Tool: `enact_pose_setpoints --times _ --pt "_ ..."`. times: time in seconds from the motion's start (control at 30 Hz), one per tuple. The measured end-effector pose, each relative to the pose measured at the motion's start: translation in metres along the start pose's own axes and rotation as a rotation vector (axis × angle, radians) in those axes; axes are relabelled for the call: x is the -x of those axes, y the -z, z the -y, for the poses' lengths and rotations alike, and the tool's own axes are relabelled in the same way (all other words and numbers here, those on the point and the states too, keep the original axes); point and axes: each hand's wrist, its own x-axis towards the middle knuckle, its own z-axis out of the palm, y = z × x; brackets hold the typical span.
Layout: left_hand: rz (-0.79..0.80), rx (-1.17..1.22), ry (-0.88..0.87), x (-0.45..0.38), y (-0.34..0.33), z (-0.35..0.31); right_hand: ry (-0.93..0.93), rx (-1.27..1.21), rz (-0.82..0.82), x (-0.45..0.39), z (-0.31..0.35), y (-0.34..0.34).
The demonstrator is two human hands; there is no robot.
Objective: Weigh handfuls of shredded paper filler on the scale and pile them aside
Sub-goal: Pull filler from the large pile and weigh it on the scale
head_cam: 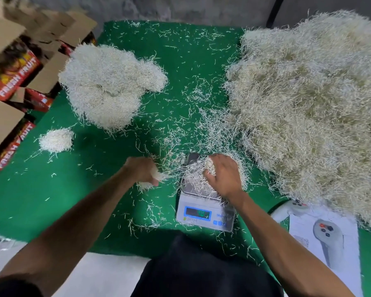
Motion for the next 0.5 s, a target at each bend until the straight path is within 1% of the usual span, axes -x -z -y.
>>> enact_pose_setpoints --times 0.07,0.1,0.17,0.2,0.23,0.27,0.3,0.33,0.37,0.4,0.43,0.5 --pt "-0.13 0.074 0.038 -0.008 0.004 -0.001 -0.001 0.005 0.001 -0.001 -0.001 -0.001" --pt "-0.187 0.266 0.085 -0.009 0.011 -0.007 -0.004 0.007 0.006 -0.001 -0.002 -0.002" --pt "-0.321 0.949 0.126 -0.011 0.023 -0.017 -0.016 0.014 0.007 0.0 0.0 -0.002" --pt "-0.334 1.14 0.094 -0.011 0.032 -0.024 -0.023 0.019 0.001 0.001 0.001 -0.001" --pt "-0.345 1.165 0.035 -0.011 0.038 -0.032 -0.025 0.02 0.002 0.0 0.002 0.0" --pt "-0.349 1.281 0.025 -0.013 0.042 -0.037 -0.02 0.024 0.01 0.001 0.004 0.001" --pt "-0.386 1.288 -0.025 -0.018 0.046 -0.044 -0.013 0.035 0.02 0.001 0.004 0.002" --pt "-0.397 1.364 -0.033 -0.023 0.053 -0.052 -0.006 0.051 0.033 0.002 0.004 0.003" --pt "-0.404 1.58 0.016 -0.025 0.061 -0.061 -0.002 0.066 0.046 0.002 0.003 0.003" --pt "-0.505 1.743 0.067 -0.027 0.07 -0.071 -0.004 0.077 0.054 0.001 0.001 0.003" --pt "-0.559 1.834 0.129 -0.022 0.078 -0.08 -0.007 0.082 0.06 0.0 0.001 0.004" --pt "-0.415 1.813 0.16 -0.016 0.092 -0.085 -0.003 0.087 0.078 0.0 0.003 0.007"
